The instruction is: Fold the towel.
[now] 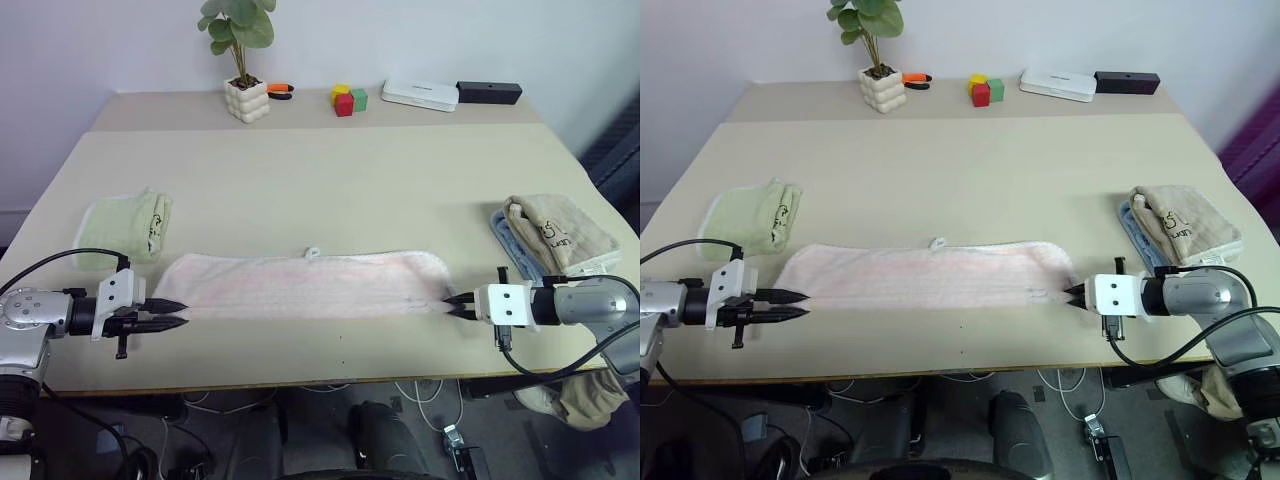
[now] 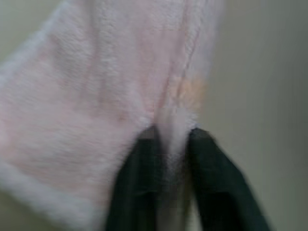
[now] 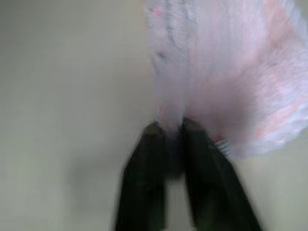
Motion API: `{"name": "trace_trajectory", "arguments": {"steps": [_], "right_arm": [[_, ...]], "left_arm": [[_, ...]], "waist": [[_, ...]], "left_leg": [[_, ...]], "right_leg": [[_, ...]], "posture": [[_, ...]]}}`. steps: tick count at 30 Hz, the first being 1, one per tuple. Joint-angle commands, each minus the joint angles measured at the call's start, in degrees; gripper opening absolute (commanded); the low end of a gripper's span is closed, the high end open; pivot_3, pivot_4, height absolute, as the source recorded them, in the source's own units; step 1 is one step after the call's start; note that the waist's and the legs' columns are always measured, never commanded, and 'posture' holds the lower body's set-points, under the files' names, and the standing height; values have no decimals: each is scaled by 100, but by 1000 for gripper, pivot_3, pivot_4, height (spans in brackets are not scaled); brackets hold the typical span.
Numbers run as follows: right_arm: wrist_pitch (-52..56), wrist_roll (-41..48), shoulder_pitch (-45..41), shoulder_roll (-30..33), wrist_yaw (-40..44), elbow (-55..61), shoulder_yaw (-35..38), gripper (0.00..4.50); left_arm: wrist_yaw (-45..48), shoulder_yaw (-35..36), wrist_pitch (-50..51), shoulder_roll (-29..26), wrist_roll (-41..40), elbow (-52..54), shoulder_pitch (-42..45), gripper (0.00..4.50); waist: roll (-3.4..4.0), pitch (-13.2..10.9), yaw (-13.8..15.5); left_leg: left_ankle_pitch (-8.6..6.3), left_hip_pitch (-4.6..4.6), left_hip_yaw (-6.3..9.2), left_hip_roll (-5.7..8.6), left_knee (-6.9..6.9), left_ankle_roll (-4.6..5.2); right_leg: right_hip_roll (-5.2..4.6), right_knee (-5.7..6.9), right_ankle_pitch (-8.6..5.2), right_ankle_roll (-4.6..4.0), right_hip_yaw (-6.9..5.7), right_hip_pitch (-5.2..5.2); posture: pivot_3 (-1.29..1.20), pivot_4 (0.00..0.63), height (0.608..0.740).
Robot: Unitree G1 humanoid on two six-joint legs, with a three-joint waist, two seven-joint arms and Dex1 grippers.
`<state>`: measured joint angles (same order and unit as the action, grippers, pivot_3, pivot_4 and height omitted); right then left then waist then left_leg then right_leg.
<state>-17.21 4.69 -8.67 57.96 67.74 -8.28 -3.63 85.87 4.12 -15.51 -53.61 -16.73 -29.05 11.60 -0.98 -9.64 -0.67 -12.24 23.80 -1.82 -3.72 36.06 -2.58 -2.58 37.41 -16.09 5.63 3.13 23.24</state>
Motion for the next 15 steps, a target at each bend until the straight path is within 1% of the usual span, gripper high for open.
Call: {"name": "trace_trajectory", "arguments": {"steps": [1, 2, 3, 4, 5, 6, 7, 9, 10, 12, 13, 15], "right_arm": [[266, 391, 31, 102, 174, 372, 263, 2305], [313, 425, 26, 96, 170, 411, 295, 2828], [716, 742, 59, 164, 304, 608, 400, 3343], [1137, 1051, 114, 247, 423, 826, 503, 3804], [1629, 1431, 182, 343, 540, 1094, 650, 4364], [2044, 1772, 228, 395, 620, 1329, 793, 4443], [2464, 2121, 227, 412, 632, 1528, 926, 4443], [3143, 2739, -17, 230, 381, 1766, 1191, 4443], [3372, 2932, -140, 115, 235, 1852, 1280, 4443], [3809, 3255, -375, -152, -107, 1968, 1408, 4443], [3968, 3402, -510, -394, -407, 2067, 1447, 4210], [4180, 3450, -699, -944, -1090, 2271, 1394, 3579]], "left_arm": [[74, 221, 47, -190, -108, 122, -28, 2747], [100, 245, 70, -200, -148, 139, -26, 3257], [326, 336, 661, -324, -532, 444, -131, 3785], [496, 427, 1581, -512, -992, 822, -299, 4210], [608, 513, 2630, -839, -1692, 1335, -604, 4500], [663, 625, 3351, -991, -2065, 1665, -758, 4500], [582, 728, 3799, -1053, -2269, 1868, -829, 4500], [140, 1089, 4638, -903, -2896, 2257, -758, 4500], [-76, 1235, 5195, -867, -3272, 2433, -707, 4500], [-455, 1514, 5900, -680, -3858, 2693, -569, 4500], [-792, 1659, 6311, -525, -4246, 2725, -407, 4261], [-1317, 1893, 6512, -110, -4608, 2863, -175, 3639]], "waist": [[0, 0, 0], [0, 0, -3], [-1, 0, -3], [-4, -3, -6], [-7, -4, -18], [-7, -7, -31], [-5, -8, -29], [-3, -8, -18], [-3, -8, -11], [-5, -8, -6], [-6, -8, -6], [-8, -8, -8]], "left_leg": [[0, 0, 0, 0, 0, 0], [0, 0, 0, 0, 1, 0], [0, 0, 0, 0, 1, 0], [0, 1, 0, 0, 1, 0], [0, 12, 1, -2, 1, 0], [0, 23, 2, -5, 2, 0], [0, 25, 3, -8, 0, 0], [0, 19, 3, -7, 1, 0], [0, 11, 5, -8, 4, 0], [-1, 6, 9, -7, 8, 0], [-1, 6, 9, -7, 8, 0], [-1, 10, 12, -5, 6, 0]], "right_leg": [[0, 0, 0, 0, 0, 0], [0, 0, 0, 0, 0, 0], [-1, 0, 0, 0, 0, 0], [-1, 0, 0, 0, 1, 1], [0, 1, 0, 0, 0, 9], [0, 5, 0, 0, -1, 20], [0, 6, 1, 1, -1, 22], [-1, 7, 0, 1, -2, 18], [-1, 7, -1, 0, -3, 11], [0, 7, -1, -1, -5, 4], [-1, 6, -2, 0, -5, 3], [1, 2, -1, 1, -8, 3]], "posture": [[0, 150, 740], [0, 150, 740], [0, 150, 740], [0, 150, 740], [0, 150, 740], [0, 150, 740], [0, 150, 740], [0, 150, 740], [0, 150, 740], [0, 150, 740], [0, 150, 740], [0, 150, 740]]}}
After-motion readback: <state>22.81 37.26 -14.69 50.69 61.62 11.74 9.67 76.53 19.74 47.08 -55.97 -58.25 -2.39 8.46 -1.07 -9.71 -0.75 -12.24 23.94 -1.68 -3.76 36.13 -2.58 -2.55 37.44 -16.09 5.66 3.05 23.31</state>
